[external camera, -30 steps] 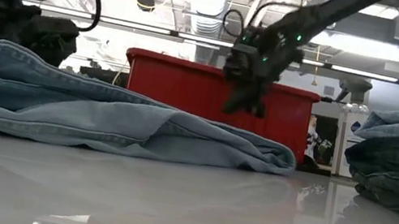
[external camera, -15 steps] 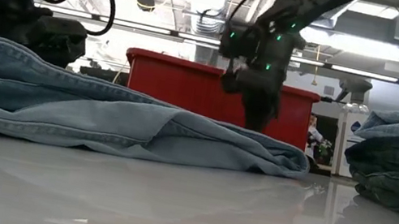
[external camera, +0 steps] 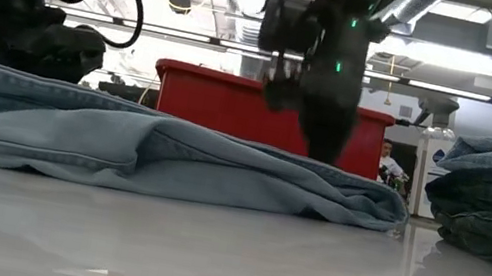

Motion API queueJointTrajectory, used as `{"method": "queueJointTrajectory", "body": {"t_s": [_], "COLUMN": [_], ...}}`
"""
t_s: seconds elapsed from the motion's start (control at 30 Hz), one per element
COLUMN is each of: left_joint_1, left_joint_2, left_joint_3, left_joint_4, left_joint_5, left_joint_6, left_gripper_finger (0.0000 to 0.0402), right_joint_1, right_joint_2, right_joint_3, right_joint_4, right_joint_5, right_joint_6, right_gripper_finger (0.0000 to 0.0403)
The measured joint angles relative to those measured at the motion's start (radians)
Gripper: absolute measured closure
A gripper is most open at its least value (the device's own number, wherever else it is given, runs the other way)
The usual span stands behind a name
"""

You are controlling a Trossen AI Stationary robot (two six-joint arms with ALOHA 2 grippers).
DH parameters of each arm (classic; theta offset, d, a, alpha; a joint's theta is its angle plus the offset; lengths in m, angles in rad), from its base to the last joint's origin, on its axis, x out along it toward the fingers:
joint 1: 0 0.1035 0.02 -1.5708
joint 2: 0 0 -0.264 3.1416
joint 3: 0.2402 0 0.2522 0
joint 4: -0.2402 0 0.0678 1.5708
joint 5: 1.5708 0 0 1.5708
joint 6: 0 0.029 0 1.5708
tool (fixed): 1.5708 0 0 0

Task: Fold Laundry from Bin
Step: Fold the light blue denim pants

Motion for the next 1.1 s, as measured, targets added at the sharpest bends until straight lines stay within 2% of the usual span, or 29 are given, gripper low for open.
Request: {"method": "queueJointTrajectory", "body": {"t_s": [0.1, 0.17, 0.3, 0.4, 0.53, 0.63, 0.73, 0.9, 1.0, 1.1], "left_joint_1": [0.0, 0.0, 0.001, 0.002, 0.002, 0.002, 0.001, 0.002, 0.002, 0.002], "left_joint_2": [-0.027, -0.048, -0.067, -0.068, -0.068, -0.068, -0.068, -0.068, -0.068, -0.069], "left_joint_3": [0.042, 0.083, 0.135, 0.153, 0.153, 0.153, 0.153, 0.153, 0.153, 0.153], "left_joint_4": [-0.012, -0.018, -0.075, -0.085, -0.083, -0.083, -0.082, -0.082, -0.081, -0.081], "left_joint_5": [-0.022, -0.065, -0.126, -0.133, -0.141, -0.143, -0.143, -0.142, -0.129, -0.121], "left_joint_6": [0.015, 0.038, 0.067, 0.096, 0.113, 0.135, 0.143, 0.151, 0.15, 0.15], "left_gripper_finger": [0.0189, 0.0189, 0.0189, 0.0189, 0.0189, 0.0189, 0.0189, 0.0189, 0.0189, 0.0189], "right_joint_1": [-0.018, -0.038, -0.1, -0.149, -0.202, -0.242, -0.273, -0.278, -0.258, -0.238], "right_joint_2": [-0.087, -0.154, -0.256, -0.281, -0.277, -0.28, -0.291, -0.292, -0.298, -0.307], "right_joint_3": [0.002, 0.001, 0.001, -0.001, -0.008, -0.093, -0.224, -0.394, -0.432, -0.438], "right_joint_4": [0.001, -0.015, -0.166, -0.261, -0.295, -0.192, -0.065, 0.177, 0.285, 0.326], "right_joint_5": [-0.019, 0.009, 0.033, 0.058, 0.106, 0.094, 0.061, -0.081, -0.088, -0.051], "right_joint_6": [0.025, 0.078, 0.176, 0.204, 0.213, 0.277, 0.353, 0.455, 0.504, 0.506], "right_gripper_finger": [0.0347, 0.0346, 0.0325, 0.0277, 0.0187, 0.013, 0.0101, 0.0092, 0.0092, 0.0092]}}
